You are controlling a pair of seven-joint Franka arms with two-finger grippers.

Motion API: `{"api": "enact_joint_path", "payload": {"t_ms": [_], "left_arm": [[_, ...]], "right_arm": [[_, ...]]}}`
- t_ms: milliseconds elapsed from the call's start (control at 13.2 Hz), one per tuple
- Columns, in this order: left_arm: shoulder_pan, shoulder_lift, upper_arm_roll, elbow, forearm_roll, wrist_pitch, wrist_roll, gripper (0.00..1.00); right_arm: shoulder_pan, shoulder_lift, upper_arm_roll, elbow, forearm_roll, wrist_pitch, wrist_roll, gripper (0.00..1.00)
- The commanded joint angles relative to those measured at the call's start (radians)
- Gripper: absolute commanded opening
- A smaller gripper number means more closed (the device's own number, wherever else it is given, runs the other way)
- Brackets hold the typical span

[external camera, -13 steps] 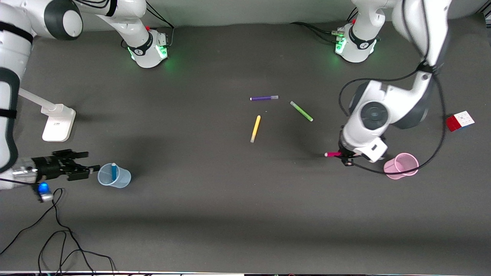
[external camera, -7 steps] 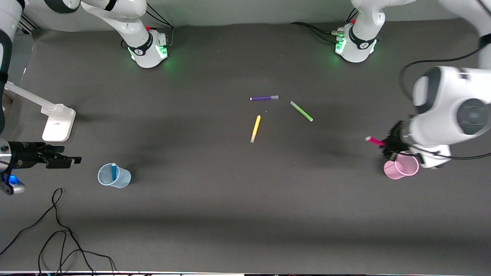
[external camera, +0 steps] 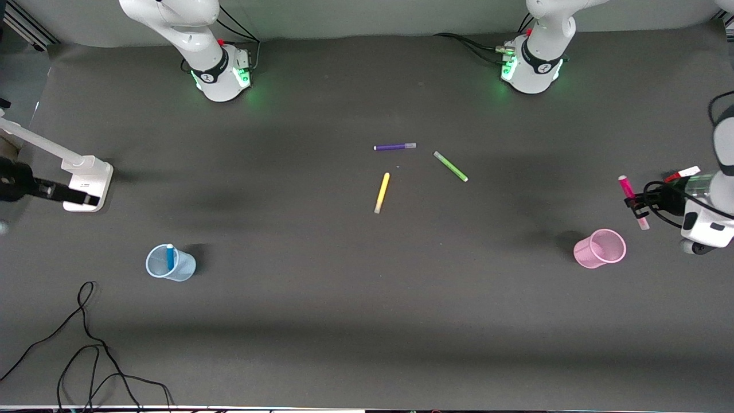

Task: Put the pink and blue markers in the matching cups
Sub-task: 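Carry the pink marker over the pink cup while the right gripper withdraws, then lower the pink marker into the pink cup and open the left gripper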

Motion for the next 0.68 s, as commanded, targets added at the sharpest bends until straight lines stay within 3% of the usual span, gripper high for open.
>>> {"api": "enact_joint_path", "payload": {"t_ms": [0,227,605], "left_arm": [[-0.004,0.148,-0.008,0.181,0.068,-0.129,0.165,0.00],[-0.007,0.255,-0.008,0.283,0.098,-0.191,0.228,0.00],[-0.042,0.389,-0.013,0.344,0.153,-0.214,0.241,0.00]], "right_arm": [[0.005,-0.076,0.000,-0.049,-0.032,0.023,-0.054,1.00],[0.000,-0.084,-0.002,-0.014,-0.041,-0.029,-0.080,1.00],[-0.002,-0.133,-0.028,-0.042,-0.050,-0.043,-0.152,1.00]]}}
